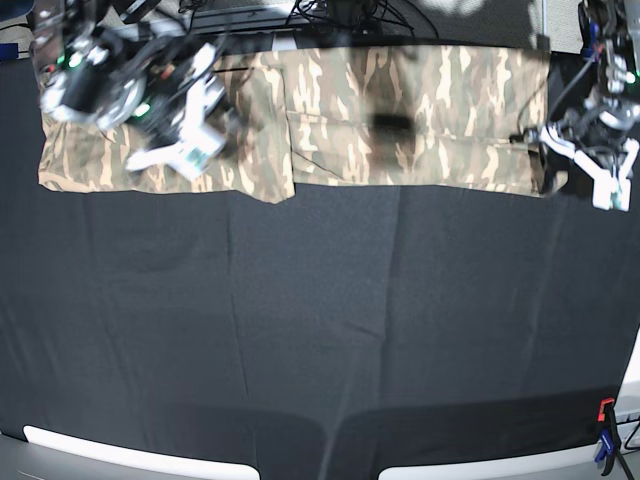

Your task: Layout the t-shirt on the table in an organized manner, then fold the t-shirt properly

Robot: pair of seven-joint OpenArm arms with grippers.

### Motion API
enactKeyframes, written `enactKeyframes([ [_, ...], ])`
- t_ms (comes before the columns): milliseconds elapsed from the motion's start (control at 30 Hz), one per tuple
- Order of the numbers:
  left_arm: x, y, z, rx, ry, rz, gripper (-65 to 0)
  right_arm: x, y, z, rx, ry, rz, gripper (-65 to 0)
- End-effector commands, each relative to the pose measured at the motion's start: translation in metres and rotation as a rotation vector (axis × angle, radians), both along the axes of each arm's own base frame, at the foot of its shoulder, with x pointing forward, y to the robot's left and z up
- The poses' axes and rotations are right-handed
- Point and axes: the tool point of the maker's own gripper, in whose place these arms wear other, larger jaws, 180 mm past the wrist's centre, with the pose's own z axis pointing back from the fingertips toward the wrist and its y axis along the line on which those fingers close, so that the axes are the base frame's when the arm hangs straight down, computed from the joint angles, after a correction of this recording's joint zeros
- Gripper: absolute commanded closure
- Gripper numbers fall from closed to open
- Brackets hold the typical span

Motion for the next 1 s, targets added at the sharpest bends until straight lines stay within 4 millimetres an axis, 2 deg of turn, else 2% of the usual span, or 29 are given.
enactKeyframes([
  [0, 0.004, 0.008, 0.01, 0.019, -0.034, 0.021, -35.7, 0.009, -0.003, 0.016, 0.014, -0.056, -0.009, -19.1],
  [167, -0.008, 0.022, -0.006, 0.043, 0.016, 0.085, -35.7, 0.024, -0.036, 0.033, -0.007, -0.118, -0.109, -19.1],
  [400, -0.03, 0.027, -0.052, -0.077, 0.138, 0.135, -35.7, 0.029, -0.059, 0.044, -0.023, -0.155, -0.175, -19.1],
  [467, -0.035, 0.019, -0.06, -0.122, 0.167, 0.105, -35.6, 0.029, -0.06, 0.044, -0.023, -0.156, -0.176, -19.1],
  [533, -0.04, 0.002, -0.063, -0.205, 0.194, 0.042, -35.6, 0.029, -0.059, 0.044, -0.021, -0.157, -0.176, -19.1],
  [600, -0.043, -0.018, -0.061, -0.293, 0.206, -0.032, -35.6, 0.03, -0.059, 0.045, -0.02, -0.158, -0.176, -19.1],
  [700, -0.047, -0.031, -0.059, -0.361, 0.224, -0.07, -34.2, 0.03, -0.059, 0.045, -0.021, -0.158, -0.176, -19.1],
  [833, -0.047, -0.038, -0.055, -0.395, 0.216, -0.099, -24.9, 0.03, -0.059, 0.046, -0.015, -0.164, -0.175, -19.1],
  [900, -0.046, -0.037, -0.055, -0.389, 0.213, -0.097, -15.0, 0.03, -0.059, 0.046, -0.016, -0.164, -0.175, -19.1],
  [967, -0.045, -0.033, -0.056, -0.35, 0.2, -0.096, -1.5, 0.03, -0.059, 0.046, -0.016, -0.164, -0.175, -19.1],
])
